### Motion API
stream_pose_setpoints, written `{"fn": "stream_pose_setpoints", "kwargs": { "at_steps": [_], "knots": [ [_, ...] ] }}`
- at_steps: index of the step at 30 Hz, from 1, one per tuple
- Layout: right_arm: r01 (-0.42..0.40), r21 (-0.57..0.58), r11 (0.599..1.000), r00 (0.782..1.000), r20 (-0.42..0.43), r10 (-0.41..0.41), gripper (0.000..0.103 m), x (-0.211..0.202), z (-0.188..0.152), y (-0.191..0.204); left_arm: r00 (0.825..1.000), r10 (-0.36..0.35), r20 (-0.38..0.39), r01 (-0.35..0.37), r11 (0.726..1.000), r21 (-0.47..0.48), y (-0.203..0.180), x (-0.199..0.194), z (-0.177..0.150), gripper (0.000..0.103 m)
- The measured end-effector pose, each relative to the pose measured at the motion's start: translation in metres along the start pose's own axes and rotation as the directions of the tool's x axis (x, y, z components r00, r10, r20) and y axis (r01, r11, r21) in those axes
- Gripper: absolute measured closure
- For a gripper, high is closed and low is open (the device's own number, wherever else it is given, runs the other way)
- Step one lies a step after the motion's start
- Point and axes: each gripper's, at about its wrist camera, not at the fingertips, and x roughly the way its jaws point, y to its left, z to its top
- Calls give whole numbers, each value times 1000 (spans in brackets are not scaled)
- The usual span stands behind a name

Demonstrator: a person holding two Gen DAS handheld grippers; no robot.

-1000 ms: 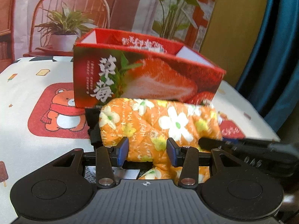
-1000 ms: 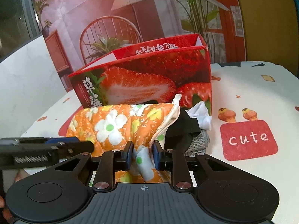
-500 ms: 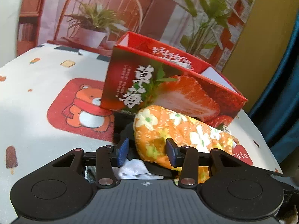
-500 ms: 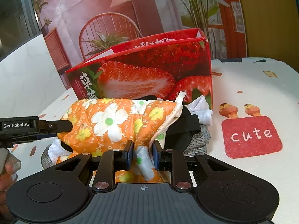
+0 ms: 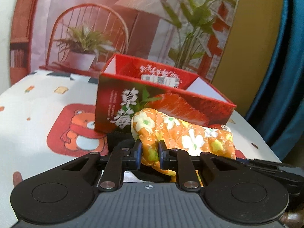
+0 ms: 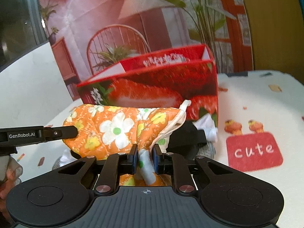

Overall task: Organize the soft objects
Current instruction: 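Carry the orange cushion with both grippers over the red box and lower it in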

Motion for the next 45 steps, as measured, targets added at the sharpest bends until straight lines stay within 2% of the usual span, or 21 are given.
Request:
{"fn": "stream_pose_setpoints", "kwargs": {
  "at_steps": [7, 12, 20, 24, 26, 30, 34, 39, 42, 45],
  "knots": [
    [0, -50, 999, 998, 59, 3, 90, -12, 14, 7, 998, -22, 57, 20, 999, 39, -6, -9, 11, 88],
    [-10, -81, 997, 994, 111, 19, 90, -20, 34, 12, 988, -46, 144, 37, 997, 64, -12, -24, 36, 88],
    [-23, -132, 991, 977, 206, 50, 90, -19, 95, 17, 962, -65, 264, 30, 991, 134, -29, -23, 94, 88],
    [-42, -114, 993, 972, 225, 67, 90, -2, 133, 10, 948, -68, 311, 17, 987, 162, -36, -7, 128, 88],
    [-67, -81, 994, 970, 230, 84, 90, 10, 149, 3, 947, -61, 316, 10, 987, 159, -38, 4, 142, 88],
    [-65, -41, 997, 969, 236, 73, 90, 36, 169, -8, 954, -28, 299, -27, 984, 179, -44, 34, 163, 88],
    [-27, -36, 999, 977, 209, 34, 90, 69, 177, -16, 970, 3, 244, -58, 974, 217, -45, 69, 168, 88],
    [27, -61, 998, 988, 156, -17, 91, 105, 170, -21, 994, 40, 105, -61, 977, 205, -34, 113, 160, 88],
    [37, -68, 997, 995, 96, -30, 91, 123, 163, -23, 999, 48, 22, -52, 977, 205, -27, 129, 151, 88],
    [23, -40, 999, 999, 30, -22, 91, 135, 153, -28, 996, 56, -64, -41, 975, 219, -22, 144, 143, 88]
  ]
}}
